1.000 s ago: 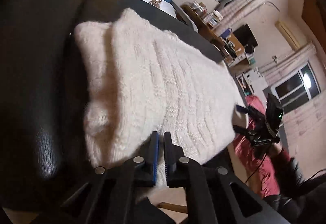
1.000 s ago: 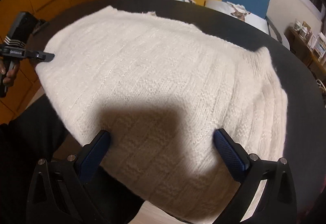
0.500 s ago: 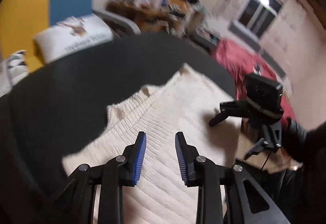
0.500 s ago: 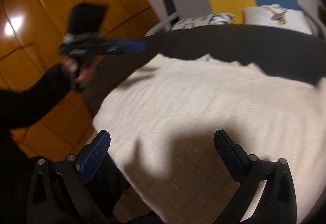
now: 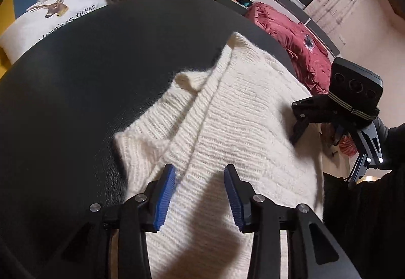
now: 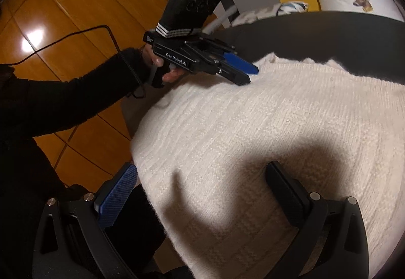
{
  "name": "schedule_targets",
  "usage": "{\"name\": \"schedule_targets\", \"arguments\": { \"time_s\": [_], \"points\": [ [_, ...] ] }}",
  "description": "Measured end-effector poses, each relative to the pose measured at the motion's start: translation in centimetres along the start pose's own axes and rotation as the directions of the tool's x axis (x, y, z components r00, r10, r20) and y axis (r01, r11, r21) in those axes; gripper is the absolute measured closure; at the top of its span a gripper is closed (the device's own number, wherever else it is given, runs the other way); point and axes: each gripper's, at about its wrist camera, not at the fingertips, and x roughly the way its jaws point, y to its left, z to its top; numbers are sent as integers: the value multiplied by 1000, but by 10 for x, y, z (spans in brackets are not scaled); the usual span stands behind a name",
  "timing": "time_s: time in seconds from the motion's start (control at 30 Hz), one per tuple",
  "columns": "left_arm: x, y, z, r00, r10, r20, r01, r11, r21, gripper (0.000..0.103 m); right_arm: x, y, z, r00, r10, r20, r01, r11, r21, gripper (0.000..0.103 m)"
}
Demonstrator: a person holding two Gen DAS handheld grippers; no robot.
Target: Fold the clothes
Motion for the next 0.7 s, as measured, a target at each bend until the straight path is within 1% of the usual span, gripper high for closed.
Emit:
{"name": "schedule_targets", "arguments": {
  "time_s": [0.03, 0.1, 0.13, 0.17, 0.2, 0.3, 0.33, 0.4, 0.43, 0.5, 0.57, 0.6, 0.63, 0.7],
  "points": [
    [0, -1, -2, 1000, 4, -6, -5, 1000, -4, 62, 2, 4, 3, 999, -28, -21, 27, 999, -20, 0],
    [-3, -5, -6, 1000, 25, -5, -25, 1000, -12, 69, 4, 14, 7, 995, -89, -53, 85, 994, -65, 0],
    [-6, -8, -8, 999, 41, 8, -41, 999, 0, 76, 2, 21, 8, 990, -134, -43, 129, 987, -97, 0],
    [-8, -13, -11, 998, 60, 25, -61, 998, 17, 93, -2, 26, 10, 983, -182, -15, 179, 976, -123, 0],
    [-9, -18, -14, 996, 82, 43, -83, 996, 28, 98, -5, 30, 11, 974, -226, 7, 225, 965, -138, 0],
    [-16, -25, -21, 983, 149, 112, -151, 988, 13, 100, -6, 25, 11, 941, -338, 19, 338, 933, -119, 0],
    [-21, -25, -22, 974, 168, 149, -170, 986, -6, 100, -3, 20, 9, 924, -383, 6, 381, 918, -113, 0],
    [-31, -23, -23, 958, 191, 214, -183, 981, -57, 100, 7, 14, 2, 890, -456, -19, 450, 885, -119, 0],
    [-34, -22, -23, 947, 209, 244, -196, 978, -76, 100, 11, 17, -1, 879, -477, -6, 471, 870, -146, 0],
    [-33, -20, -23, 929, 247, 275, -229, 969, -94, 101, 17, 23, -6, 856, -516, 16, 510, 841, -179, 0],
    [-27, -17, -22, 913, 287, 291, -264, 958, -115, 103, 19, 26, -10, 844, -534, 40, 533, 829, -169, 0],
    [-23, -14, -22, 906, 307, 291, -281, 951, -127, 103, 17, 27, -11, 844, -534, 48, 534, 831, -155, 0],
    [-19, -10, -22, 906, 312, 286, -282, 949, -142, 103, 16, 28, -12, 845, -533, 52, 534, 833, -141, 0],
    [-20, -5, -23, 911, 291, 293, -251, 953, -168, 103, 16, 31, -12, 842, -538, 45, 539, 830, -142, 0]
  ]
}}
